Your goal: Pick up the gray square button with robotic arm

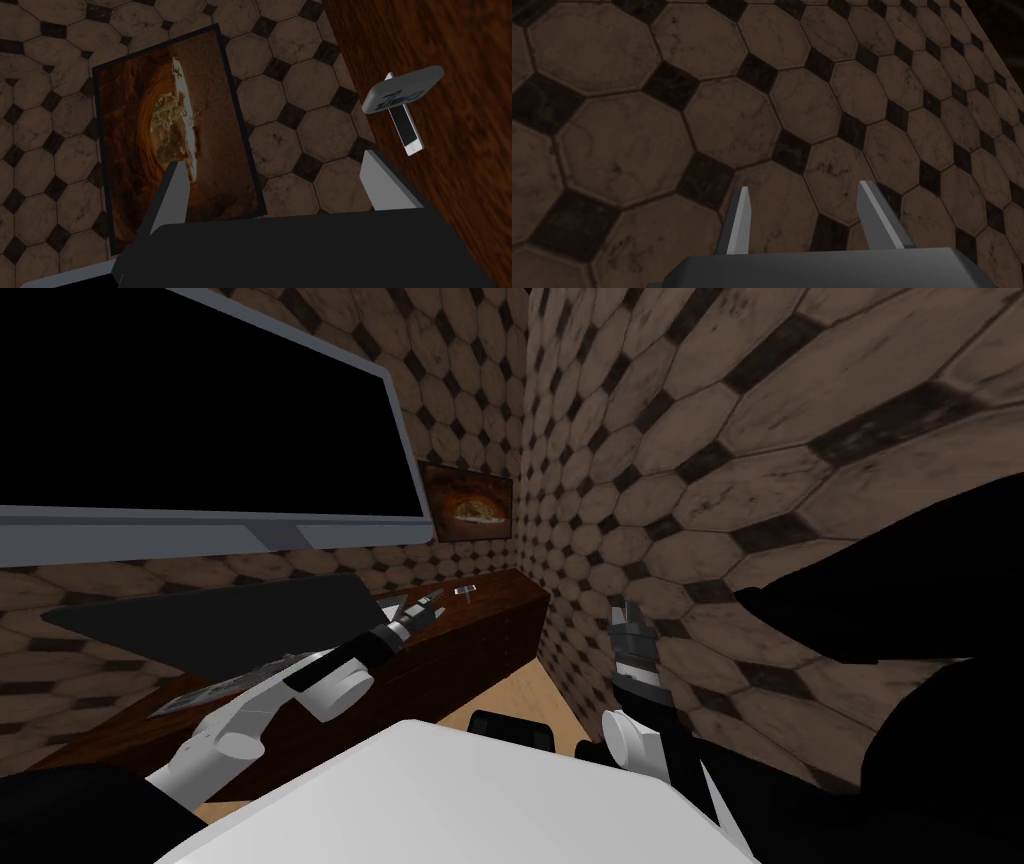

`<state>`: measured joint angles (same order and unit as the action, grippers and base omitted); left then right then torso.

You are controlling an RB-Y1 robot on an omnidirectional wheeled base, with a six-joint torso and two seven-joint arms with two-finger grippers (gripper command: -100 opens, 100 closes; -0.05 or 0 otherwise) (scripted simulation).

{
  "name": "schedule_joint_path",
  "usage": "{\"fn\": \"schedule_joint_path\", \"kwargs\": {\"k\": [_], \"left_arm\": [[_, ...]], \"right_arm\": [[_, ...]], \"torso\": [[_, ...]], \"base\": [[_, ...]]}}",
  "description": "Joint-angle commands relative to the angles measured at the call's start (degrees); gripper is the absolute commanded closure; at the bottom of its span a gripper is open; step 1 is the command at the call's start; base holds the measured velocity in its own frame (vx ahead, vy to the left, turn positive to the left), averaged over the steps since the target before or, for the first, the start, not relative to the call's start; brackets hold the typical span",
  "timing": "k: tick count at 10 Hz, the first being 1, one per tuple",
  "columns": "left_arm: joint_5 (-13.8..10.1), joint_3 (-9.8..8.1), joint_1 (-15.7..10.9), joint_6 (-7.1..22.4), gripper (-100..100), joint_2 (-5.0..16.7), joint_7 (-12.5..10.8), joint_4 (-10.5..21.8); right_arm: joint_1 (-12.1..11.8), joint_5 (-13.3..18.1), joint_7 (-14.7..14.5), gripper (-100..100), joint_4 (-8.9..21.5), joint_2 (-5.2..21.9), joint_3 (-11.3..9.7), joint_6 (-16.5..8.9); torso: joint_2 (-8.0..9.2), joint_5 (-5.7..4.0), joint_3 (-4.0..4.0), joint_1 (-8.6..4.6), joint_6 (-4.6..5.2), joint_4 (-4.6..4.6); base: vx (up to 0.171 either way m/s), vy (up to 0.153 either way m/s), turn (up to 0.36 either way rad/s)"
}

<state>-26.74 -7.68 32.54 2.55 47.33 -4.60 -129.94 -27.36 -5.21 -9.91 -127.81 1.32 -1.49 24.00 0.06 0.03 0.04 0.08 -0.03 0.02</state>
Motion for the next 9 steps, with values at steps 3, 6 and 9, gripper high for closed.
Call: {"fn": "schedule_joint_path", "kwargs": {"k": [3,6,9], "left_arm": [[-3.66,-0.91,0.76,5.66,-100,5.88,-0.33,0.37],[-5.26,-1.28,1.2,8.52,-100,9.77,-0.56,0.77],[-8.16,-1.92,2.19,13.92,-100,14.77,-1.11,1.75]], "right_arm": [[0.0,0.0,0.0,0,0.0,0.0,0.0,0.0],[0.0,0.0,0.0,0,0.0,0.0,0.0,0.0],[-0.01,0.0,0.0,0,0.0,0.0,0.0,0.0]], "torso": [[-0.03,0.0,-0.02,0.0,0.0,-0.01],[-0.09,-0.01,-0.06,-0.03,0.03,-0.02],[-0.14,-0.01,-0.08,-0.03,-0.01,-0.03]], "base": [[-0.02,0.004,-0.125],[-0.006,-0.001,-0.117],[0.009,-0.002,-0.131]]}}
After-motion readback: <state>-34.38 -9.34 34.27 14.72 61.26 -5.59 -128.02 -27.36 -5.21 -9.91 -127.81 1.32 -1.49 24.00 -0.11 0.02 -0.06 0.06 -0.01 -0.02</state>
